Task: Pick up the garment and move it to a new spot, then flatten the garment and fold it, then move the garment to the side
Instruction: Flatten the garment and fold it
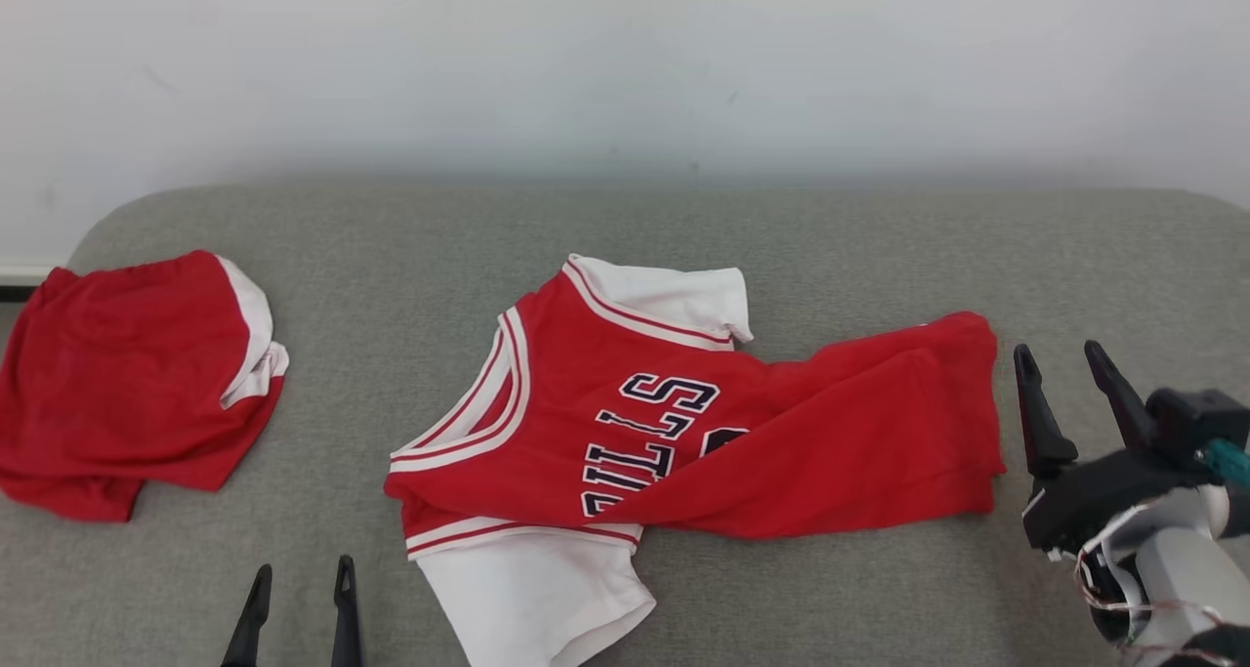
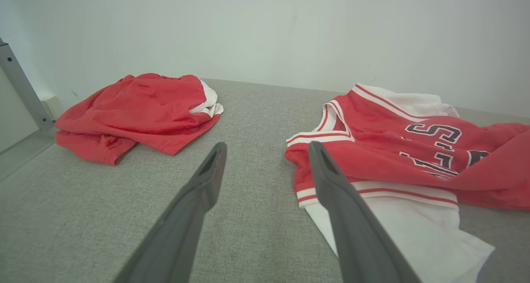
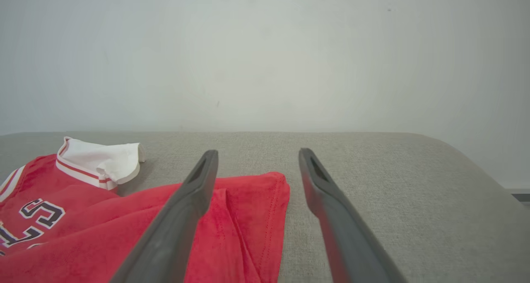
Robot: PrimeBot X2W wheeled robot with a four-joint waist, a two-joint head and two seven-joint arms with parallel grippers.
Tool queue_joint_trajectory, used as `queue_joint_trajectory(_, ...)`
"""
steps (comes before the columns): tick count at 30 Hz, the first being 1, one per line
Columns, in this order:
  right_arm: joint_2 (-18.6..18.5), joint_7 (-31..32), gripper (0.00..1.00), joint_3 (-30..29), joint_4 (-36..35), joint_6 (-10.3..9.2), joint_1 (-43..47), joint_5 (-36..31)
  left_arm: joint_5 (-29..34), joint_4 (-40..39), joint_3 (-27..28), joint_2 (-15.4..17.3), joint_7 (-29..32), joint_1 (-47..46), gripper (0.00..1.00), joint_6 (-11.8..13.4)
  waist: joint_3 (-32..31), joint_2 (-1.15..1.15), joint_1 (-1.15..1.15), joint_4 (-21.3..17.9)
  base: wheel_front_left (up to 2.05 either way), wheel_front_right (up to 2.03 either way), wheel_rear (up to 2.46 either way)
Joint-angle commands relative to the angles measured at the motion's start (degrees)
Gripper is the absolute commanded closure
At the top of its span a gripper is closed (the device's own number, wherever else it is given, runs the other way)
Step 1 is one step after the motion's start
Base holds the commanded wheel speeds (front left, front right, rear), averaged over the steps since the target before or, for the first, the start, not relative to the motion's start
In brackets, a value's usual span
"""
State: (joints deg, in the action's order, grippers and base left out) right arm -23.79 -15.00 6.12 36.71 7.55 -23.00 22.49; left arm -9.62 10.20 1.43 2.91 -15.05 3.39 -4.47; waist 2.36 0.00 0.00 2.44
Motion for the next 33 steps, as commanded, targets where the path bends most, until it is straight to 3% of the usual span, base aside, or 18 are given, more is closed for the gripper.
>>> queue_joint_trajectory(1,0.5,-0.2,0.0,-0.2,-0.6,-0.13,1.1,-0.3,0.5,-0.2,0.2,0.0,-0.2,0.5,0.0,0.2,-0.7,0.0,0.0,-1.1,0.0,0.0,0.0)
queue_joint_trajectory(11,6.1,-0.2,0.0,-6.7,-14.8,-0.13,14.3,-4.3,0.8,-0.5,1.0,0.0,-0.2,1.2,0.0,0.0,-1.3,0.0,0.0,-3.2,0.0,0.0,0.0)
queue_joint_trajectory(19,12.0,-0.1,0.0,-10.3,-23.0,-0.13,23.6,-7.9,1.2,-0.2,0.6,0.0,-0.2,1.5,0.0,-0.3,-2.2,0.0,0.0,-2.6,0.0,0.0,0.0)
queue_joint_trajectory(26,15.4,-0.2,0.0,-12.0,-26.2,-0.13,28.8,-9.9,1.0,-0.2,0.7,0.0,-0.2,2.3,0.0,0.0,-2.3,0.0,0.0,-2.1,0.0,0.0,0.0)
queue_joint_trajectory(33,15.5,-0.2,0.0,-12.0,-26.3,-0.13,29.0,-10.7,1.5,0.1,1.0,-0.1,-0.2,2.3,0.0,0.1,-2.2,0.0,0.0,-2.0,0.0,0.0,0.0)
